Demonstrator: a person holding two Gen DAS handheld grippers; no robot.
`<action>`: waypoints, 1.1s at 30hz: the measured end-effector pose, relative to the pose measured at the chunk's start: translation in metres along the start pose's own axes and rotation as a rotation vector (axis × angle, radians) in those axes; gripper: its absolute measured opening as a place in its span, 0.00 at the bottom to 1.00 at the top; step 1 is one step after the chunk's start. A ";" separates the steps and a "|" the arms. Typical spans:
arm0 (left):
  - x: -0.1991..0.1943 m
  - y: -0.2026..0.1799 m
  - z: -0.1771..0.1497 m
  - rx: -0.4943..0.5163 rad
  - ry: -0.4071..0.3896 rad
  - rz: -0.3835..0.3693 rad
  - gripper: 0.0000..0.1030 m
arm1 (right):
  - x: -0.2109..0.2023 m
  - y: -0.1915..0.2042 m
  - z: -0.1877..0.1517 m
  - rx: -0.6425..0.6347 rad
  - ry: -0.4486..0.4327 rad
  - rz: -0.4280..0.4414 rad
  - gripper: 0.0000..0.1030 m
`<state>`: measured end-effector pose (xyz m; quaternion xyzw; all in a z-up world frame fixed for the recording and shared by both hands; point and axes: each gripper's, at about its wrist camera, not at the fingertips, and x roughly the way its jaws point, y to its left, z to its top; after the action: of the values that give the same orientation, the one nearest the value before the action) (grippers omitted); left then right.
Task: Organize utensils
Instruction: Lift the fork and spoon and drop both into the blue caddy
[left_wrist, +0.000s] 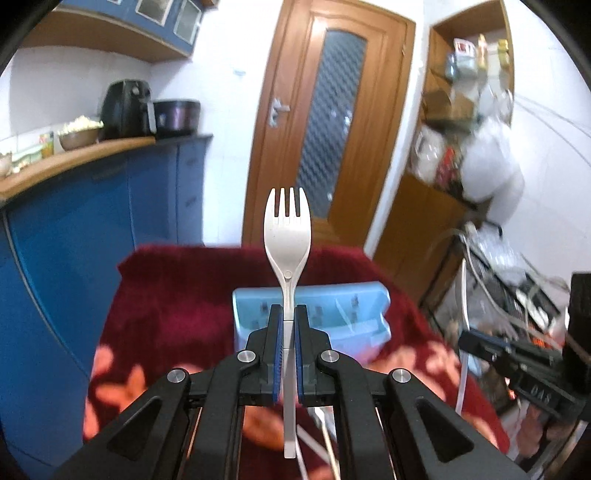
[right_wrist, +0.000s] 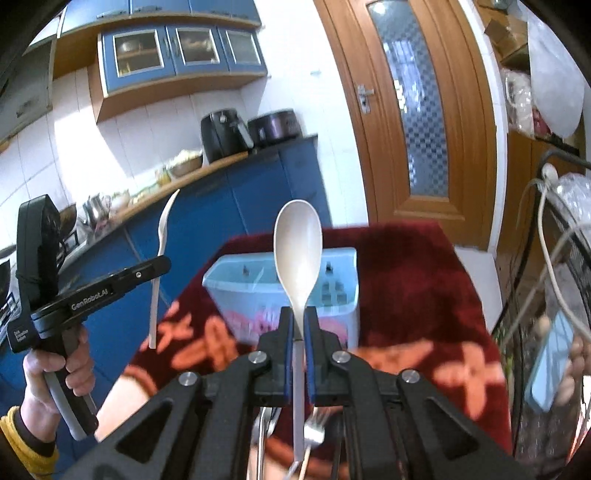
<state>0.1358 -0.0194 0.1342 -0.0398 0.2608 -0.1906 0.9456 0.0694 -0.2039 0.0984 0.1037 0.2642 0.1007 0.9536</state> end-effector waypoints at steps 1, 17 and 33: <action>0.004 0.000 0.007 -0.002 -0.026 0.011 0.05 | 0.005 -0.001 0.005 -0.003 -0.019 -0.003 0.07; 0.094 -0.003 0.021 0.041 -0.192 0.141 0.05 | 0.088 -0.026 0.045 0.013 -0.137 -0.014 0.07; 0.104 -0.009 -0.024 0.078 -0.286 0.183 0.05 | 0.111 -0.020 0.034 -0.062 -0.298 -0.027 0.07</action>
<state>0.2032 -0.0666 0.0651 -0.0060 0.1187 -0.1062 0.9872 0.1829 -0.2004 0.0683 0.0844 0.1179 0.0797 0.9862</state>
